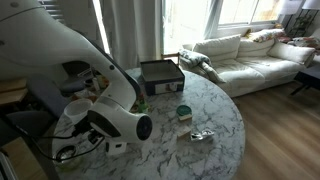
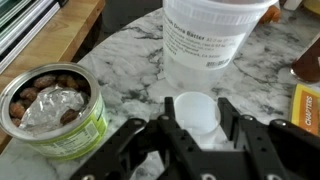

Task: Pour the contents in the clear measuring cup into the clear cup on the left

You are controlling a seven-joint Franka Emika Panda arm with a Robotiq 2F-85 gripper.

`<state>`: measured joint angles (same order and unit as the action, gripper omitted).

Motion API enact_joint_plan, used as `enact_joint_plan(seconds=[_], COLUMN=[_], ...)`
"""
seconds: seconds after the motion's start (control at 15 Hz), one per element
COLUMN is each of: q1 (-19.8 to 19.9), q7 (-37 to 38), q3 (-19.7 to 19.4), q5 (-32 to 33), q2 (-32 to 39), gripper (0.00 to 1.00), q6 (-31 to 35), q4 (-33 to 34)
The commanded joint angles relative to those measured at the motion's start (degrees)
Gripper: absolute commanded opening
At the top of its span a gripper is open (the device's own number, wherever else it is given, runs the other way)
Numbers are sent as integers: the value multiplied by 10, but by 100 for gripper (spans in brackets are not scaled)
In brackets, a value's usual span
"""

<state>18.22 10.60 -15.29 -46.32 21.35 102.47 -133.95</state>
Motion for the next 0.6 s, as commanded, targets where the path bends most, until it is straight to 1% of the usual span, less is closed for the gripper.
enact_joint_plan(seconds=[0.0, 0.4, 0.47, 0.53], q1=[14, 24, 24, 24], q7=[-51, -113, -116, -121], q3=[-4, -1, -1, -1], q5=[-17, -32, -36, -36], q2=[30, 56, 58, 61], gripper=[22, 22, 58, 72], q6=[-24, -36, -35, -35], q4=[11, 18, 18, 19])
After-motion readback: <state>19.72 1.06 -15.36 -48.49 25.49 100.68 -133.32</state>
